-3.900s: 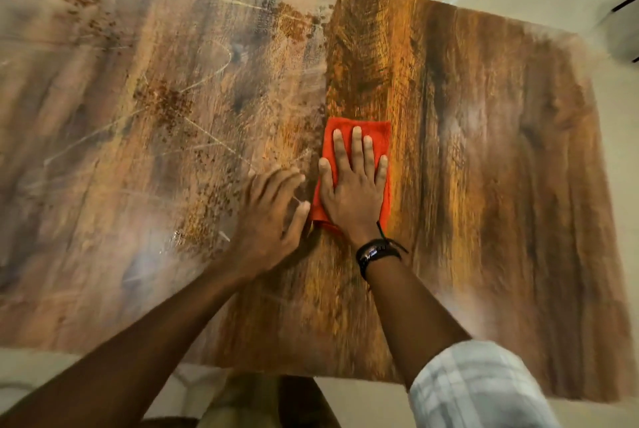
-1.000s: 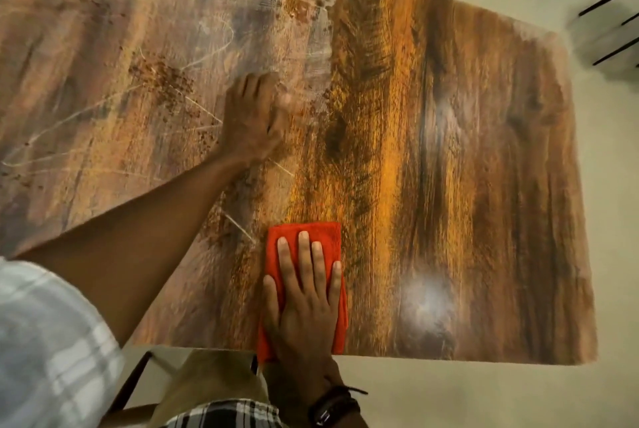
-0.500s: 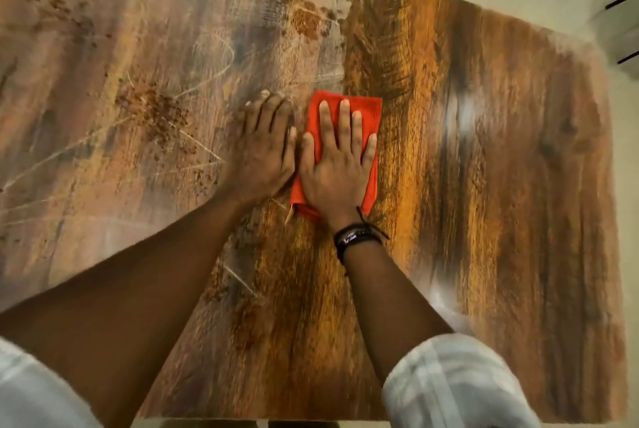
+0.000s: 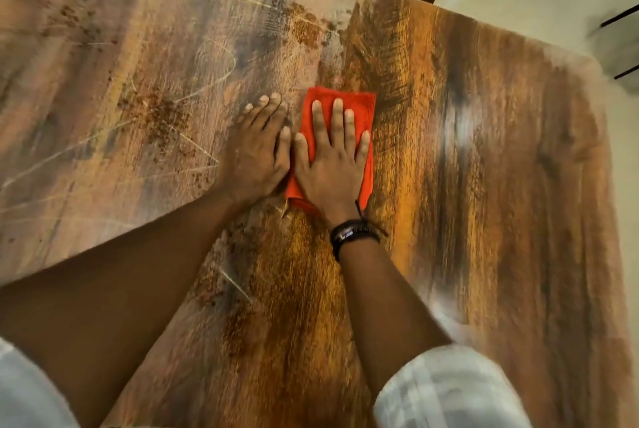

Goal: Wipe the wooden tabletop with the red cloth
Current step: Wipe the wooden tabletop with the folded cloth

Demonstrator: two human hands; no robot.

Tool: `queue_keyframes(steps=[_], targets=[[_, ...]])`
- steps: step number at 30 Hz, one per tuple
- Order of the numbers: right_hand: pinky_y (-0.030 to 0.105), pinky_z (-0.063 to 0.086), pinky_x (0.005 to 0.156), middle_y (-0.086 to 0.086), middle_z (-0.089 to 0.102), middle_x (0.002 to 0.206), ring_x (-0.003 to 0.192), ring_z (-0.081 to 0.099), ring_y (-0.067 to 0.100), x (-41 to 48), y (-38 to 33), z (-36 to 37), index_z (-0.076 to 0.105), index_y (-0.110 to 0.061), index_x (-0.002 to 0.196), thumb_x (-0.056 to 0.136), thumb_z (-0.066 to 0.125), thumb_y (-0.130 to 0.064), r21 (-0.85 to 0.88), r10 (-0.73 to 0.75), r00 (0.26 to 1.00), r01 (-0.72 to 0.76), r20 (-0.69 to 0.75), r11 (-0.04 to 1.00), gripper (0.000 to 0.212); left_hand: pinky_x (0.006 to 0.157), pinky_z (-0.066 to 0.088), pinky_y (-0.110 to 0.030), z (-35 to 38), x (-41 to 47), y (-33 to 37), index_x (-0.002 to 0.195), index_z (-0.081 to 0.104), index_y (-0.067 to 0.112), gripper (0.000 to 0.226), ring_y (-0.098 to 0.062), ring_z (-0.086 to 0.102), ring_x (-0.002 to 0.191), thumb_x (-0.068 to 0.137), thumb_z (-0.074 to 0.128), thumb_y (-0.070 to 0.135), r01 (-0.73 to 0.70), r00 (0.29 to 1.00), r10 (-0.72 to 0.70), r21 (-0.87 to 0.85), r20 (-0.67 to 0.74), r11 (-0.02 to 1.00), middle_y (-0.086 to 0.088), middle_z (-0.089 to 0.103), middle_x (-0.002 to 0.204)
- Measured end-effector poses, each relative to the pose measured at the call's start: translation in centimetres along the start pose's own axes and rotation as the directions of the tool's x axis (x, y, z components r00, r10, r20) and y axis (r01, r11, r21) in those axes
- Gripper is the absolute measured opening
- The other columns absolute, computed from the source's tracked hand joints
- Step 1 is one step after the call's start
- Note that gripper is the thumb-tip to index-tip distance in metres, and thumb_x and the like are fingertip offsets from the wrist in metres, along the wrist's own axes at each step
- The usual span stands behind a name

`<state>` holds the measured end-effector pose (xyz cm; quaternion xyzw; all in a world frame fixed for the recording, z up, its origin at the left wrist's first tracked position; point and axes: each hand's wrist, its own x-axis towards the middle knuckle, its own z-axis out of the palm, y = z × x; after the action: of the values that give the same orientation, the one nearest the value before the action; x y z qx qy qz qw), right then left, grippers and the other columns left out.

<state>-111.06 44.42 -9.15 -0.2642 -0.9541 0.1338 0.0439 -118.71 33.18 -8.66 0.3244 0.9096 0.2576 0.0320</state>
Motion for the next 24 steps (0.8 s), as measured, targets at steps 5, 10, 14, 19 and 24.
queue_keyframes(steps=[5,10,14,19,24], targets=[[0.051,0.011,0.124,-0.001,0.015,0.167,0.155,0.008,0.017,-10.4,-0.4,-0.5,0.026,-0.030,0.158,0.103,0.038,-0.050,-0.003,-0.011,1.000,0.011,-0.015,1.000,0.060,0.099,0.035,-0.043,-1.7,3.1,-1.7,0.109,0.065,0.007,0.036,-0.029,0.058,0.101,0.096,0.041,0.032,-0.113,0.992,0.116,0.057,-0.042,0.992,-0.012,0.067,0.107],[0.049,0.017,0.121,-0.001,0.023,0.165,0.152,0.023,0.020,-8.5,0.2,-0.8,0.031,-0.032,0.156,0.097,0.043,-0.052,-0.075,-0.025,1.000,0.025,-0.007,0.997,0.063,0.113,0.024,-0.052,-0.5,3.2,-2.1,0.144,0.040,0.007,0.058,-0.033,0.038,0.134,0.096,0.040,0.038,-0.089,0.996,0.089,0.133,0.010,0.987,-0.015,0.044,0.145],[0.052,0.009,0.124,-0.001,0.021,0.166,0.154,0.017,0.020,-0.9,0.6,-0.1,0.029,-0.032,0.157,0.099,0.041,-0.052,-0.050,0.010,0.999,-0.012,-0.037,0.999,0.063,0.121,0.010,-0.056,-0.1,3.7,-2.4,0.151,0.034,0.005,0.066,-0.030,0.023,0.149,0.097,0.029,0.044,-0.074,0.996,0.067,0.123,0.062,0.990,-0.015,0.034,0.157],[0.053,-0.009,0.122,-0.003,0.007,0.169,0.155,0.004,0.020,11.6,0.9,-0.4,0.015,-0.034,0.159,0.102,0.033,-0.055,-0.009,0.018,0.999,-0.018,0.047,1.000,0.063,0.123,0.007,-0.054,-0.1,3.7,-2.5,0.152,0.032,0.006,0.067,-0.025,0.017,0.152,0.099,0.027,0.047,-0.073,0.996,0.062,0.181,0.069,0.981,-0.012,0.030,0.160],[0.055,-0.011,0.122,-0.003,0.002,0.169,0.155,-0.002,0.021,22.6,0.5,-0.7,0.011,-0.034,0.160,0.102,0.028,-0.058,-0.020,0.071,0.994,-0.070,0.081,0.997,0.064,0.122,0.012,-0.056,-0.2,3.9,-2.6,0.153,0.032,0.006,0.067,-0.025,0.017,0.152,0.100,0.032,0.047,-0.085,0.995,0.074,0.161,0.073,0.983,-0.012,0.029,0.161]])
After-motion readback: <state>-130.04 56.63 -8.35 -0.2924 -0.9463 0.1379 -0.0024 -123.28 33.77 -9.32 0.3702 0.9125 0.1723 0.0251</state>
